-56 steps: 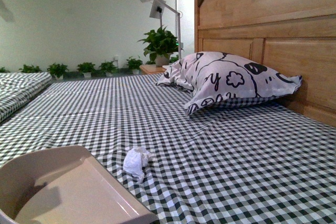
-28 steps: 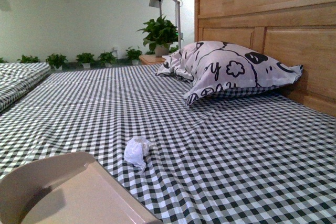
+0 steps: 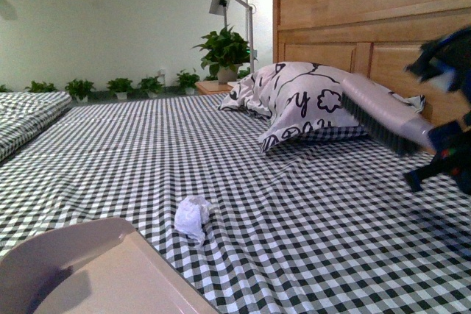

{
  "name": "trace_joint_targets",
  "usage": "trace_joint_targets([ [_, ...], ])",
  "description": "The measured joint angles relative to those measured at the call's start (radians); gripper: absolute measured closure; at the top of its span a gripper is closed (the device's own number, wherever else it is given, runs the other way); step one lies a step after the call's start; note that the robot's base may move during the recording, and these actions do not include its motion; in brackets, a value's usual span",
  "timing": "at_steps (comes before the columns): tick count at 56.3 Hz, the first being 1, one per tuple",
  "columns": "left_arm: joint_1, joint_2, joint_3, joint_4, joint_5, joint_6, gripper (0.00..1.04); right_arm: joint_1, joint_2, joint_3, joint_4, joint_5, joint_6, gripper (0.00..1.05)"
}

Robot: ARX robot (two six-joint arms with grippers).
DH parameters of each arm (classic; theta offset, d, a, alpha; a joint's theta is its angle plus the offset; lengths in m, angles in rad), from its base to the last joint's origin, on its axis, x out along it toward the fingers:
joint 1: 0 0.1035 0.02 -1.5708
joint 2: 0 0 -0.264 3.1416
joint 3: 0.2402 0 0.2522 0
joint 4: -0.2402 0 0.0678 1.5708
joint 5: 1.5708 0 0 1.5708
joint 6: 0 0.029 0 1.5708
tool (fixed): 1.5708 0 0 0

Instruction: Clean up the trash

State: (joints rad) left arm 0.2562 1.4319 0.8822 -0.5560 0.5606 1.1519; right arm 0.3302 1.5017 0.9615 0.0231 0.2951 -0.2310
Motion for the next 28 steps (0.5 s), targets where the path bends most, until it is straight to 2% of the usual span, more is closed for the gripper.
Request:
trace_joint_targets([
  [10, 0.000, 0.001, 0.000, 0.000, 0.000, 0.003, 0.77, -0.003, 0.244, 0.077, 0.034, 0.047, -0.127, 0.85],
  [28, 0.000, 0.001, 0.000, 0.000, 0.000, 0.003, 0.77, 0.072, 0.435, 0.220, 0.036, 0.057, -0.135, 0.85],
])
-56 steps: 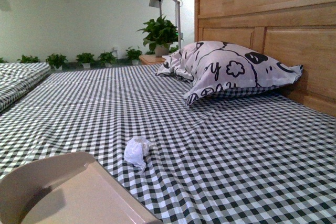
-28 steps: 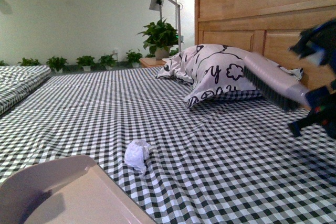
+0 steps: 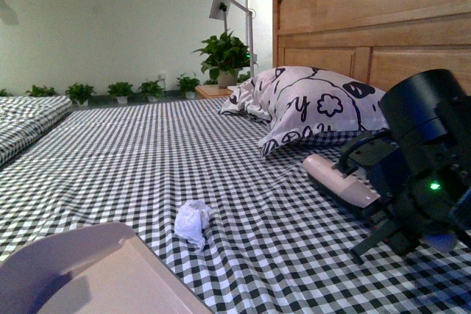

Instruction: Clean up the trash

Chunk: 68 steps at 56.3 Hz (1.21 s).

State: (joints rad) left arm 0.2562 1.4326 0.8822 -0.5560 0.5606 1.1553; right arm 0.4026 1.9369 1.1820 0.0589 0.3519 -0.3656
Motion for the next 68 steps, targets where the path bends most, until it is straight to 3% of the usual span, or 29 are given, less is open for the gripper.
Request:
trace_joint_targets([
  [15, 0.000, 0.000, 0.000, 0.000, 0.000, 0.000, 0.77, 0.071, 0.112, 0.085, -0.004, 0.011, 0.040, 0.85],
  [23, 0.000, 0.000, 0.000, 0.000, 0.000, 0.000, 0.77, 0.100, 0.128, 0.129, -0.069, -0.061, 0.086, 0.85],
  [31, 0.000, 0.000, 0.000, 0.000, 0.000, 0.000, 0.77, 0.134, 0.095, 0.134, -0.152, -0.285, 0.099, 0.85],
  [40, 0.000, 0.000, 0.000, 0.000, 0.000, 0.000, 0.77, 0.169, -0.020, 0.102, -0.323, -0.729, 0.047, 0.85],
  [43, 0.000, 0.000, 0.000, 0.000, 0.000, 0.000, 0.77, 0.170, -0.055, 0.104, -0.386, -0.831, 0.020, 0.85],
  [47, 0.000, 0.000, 0.000, 0.000, 0.000, 0.001, 0.77, 0.166, -0.094, 0.110, -0.455, -0.896, -0.018, 0.85],
  [58, 0.000, 0.000, 0.000, 0.000, 0.000, 0.001, 0.77, 0.096, -0.141, 0.127, -0.435, -0.852, -0.044, 0.85],
  [68, 0.000, 0.001, 0.000, 0.000, 0.000, 0.001, 0.77, -0.007, -0.139, 0.126, -0.241, -0.589, 0.017, 0.85],
])
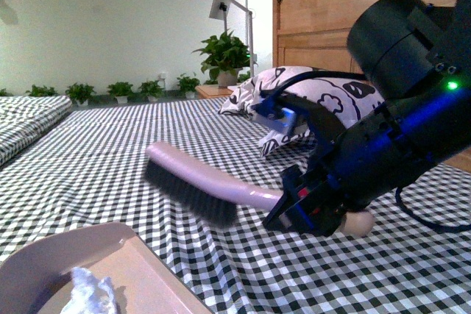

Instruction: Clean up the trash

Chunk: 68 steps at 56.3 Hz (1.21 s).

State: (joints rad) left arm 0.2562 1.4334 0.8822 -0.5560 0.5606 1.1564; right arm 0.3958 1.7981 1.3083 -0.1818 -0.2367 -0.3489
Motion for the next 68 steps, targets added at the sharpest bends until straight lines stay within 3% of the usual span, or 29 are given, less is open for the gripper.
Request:
trace_joint_targets([
  [4, 0.000, 0.000, 0.000, 0.000, 0.000, 0.000, 0.77, -0.037, -0.004, -0.009, 0.051, 0.083, 0.025, 0.85],
  [11, 0.000, -0.001, -0.005, 0.015, 0.005, -0.010, 0.77, -0.102, -0.029, -0.033, 0.085, 0.114, 0.073, 0.85],
  [20, 0.003, -0.039, -0.122, 0.418, -0.004, -0.264, 0.77, -0.200, -0.138, -0.089, 0.099, 0.064, 0.158, 0.85],
  [22, 0.009, -0.043, -0.119, 0.513, -0.021, -0.386, 0.77, -0.217, -0.172, -0.100, 0.099, 0.047, 0.172, 0.85],
  [28, 0.021, -0.067, -0.096, 0.608, -0.062, -0.558, 0.77, -0.272, -0.296, -0.124, 0.082, -0.011, 0.222, 0.85],
  [42, 0.032, -0.157, -0.053, 0.676, -0.207, -0.777, 0.77, -0.391, -0.568, -0.150, 0.001, -0.203, 0.335, 0.85],
  [53, 0.011, -0.322, -0.069, 0.723, -0.344, -0.783, 0.77, -0.447, -0.754, -0.186, -0.035, -0.368, 0.408, 0.85],
  [60, -0.014, -0.447, -0.106, 0.732, -0.391, -0.769, 0.77, -0.451, -0.850, -0.222, -0.041, -0.412, 0.452, 0.85],
  [68, -0.043, -0.578, -0.136, 0.714, -0.425, -0.770, 0.77, -0.418, -0.935, -0.259, -0.041, -0.379, 0.509, 0.85],
])
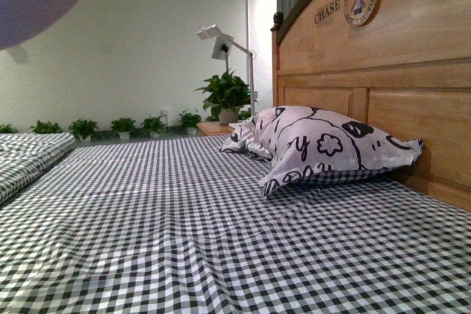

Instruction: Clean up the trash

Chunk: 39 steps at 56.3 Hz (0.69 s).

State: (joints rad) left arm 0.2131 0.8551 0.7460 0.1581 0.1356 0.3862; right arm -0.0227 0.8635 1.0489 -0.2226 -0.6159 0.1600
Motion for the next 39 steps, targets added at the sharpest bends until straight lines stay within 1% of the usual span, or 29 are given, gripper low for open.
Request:
trace_joint_targets([
  [5, -0.003, -0.071, -0.010, -0.023, -0.010, -0.011, 0.77, 0.045, -0.040, -0.016, 0.007, 0.053, 0.037, 0.85],
  [12, -0.001, -0.164, -0.020, -0.063, -0.024, -0.037, 0.77, 0.137, -0.095, -0.029, 0.015, 0.182, 0.088, 0.85],
  [20, 0.009, -0.255, -0.035, -0.114, -0.024, -0.069, 0.77, 0.273, -0.152, -0.039, 0.015, 0.403, 0.114, 0.85],
  [26, 0.003, -0.317, -0.048, -0.154, -0.029, -0.092, 0.77, 0.358, -0.190, -0.059, 0.018, 0.541, 0.108, 0.85],
  [32, -0.008, -0.378, -0.062, -0.201, -0.027, -0.129, 0.77, 0.430, -0.225, -0.072, 0.018, 0.634, 0.089, 0.85],
  [39, -0.038, -0.420, -0.077, -0.220, -0.031, -0.169, 0.77, 0.467, -0.249, -0.079, 0.018, 0.681, 0.055, 0.85],
])
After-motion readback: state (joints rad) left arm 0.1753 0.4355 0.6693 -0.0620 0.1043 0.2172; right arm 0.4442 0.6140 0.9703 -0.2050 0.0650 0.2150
